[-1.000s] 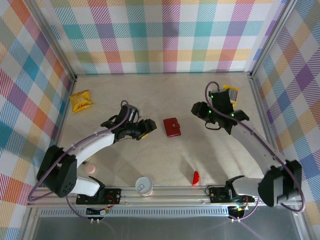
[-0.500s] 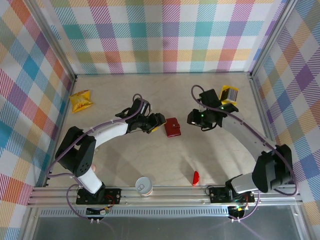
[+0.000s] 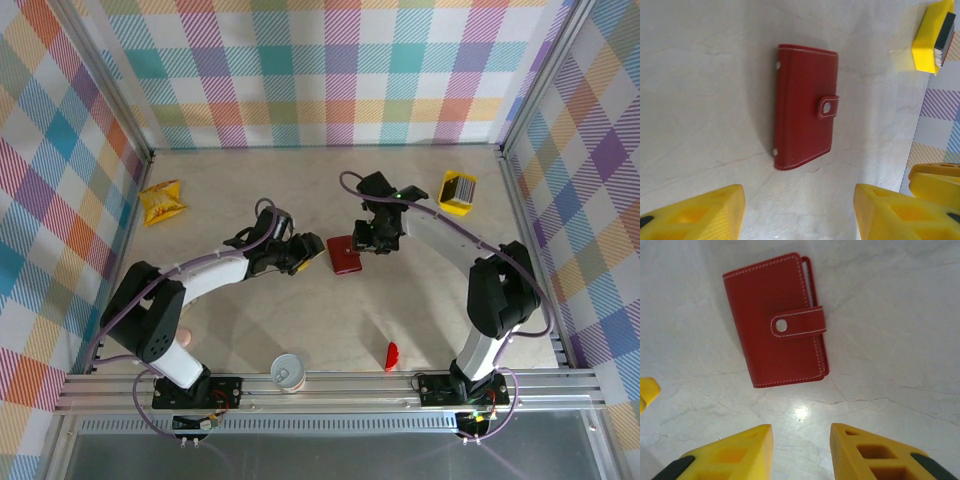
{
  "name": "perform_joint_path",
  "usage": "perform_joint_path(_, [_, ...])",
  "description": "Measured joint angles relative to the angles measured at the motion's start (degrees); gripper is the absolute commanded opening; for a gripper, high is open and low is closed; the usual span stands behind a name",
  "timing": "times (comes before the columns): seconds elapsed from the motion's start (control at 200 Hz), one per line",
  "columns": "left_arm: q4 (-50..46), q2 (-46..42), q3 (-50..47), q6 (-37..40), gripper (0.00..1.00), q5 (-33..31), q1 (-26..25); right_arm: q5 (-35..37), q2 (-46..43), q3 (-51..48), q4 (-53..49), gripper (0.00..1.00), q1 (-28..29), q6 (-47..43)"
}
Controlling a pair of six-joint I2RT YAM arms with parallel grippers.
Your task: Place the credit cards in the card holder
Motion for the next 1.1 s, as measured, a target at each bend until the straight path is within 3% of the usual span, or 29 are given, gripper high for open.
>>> perform_joint_path(1.1, [3.08, -6.03, -5.31, -2.12, 0.57, 3.54, 4.2, 7.48, 26.51, 26.21, -13.68, 0.33, 5.05, -1.92])
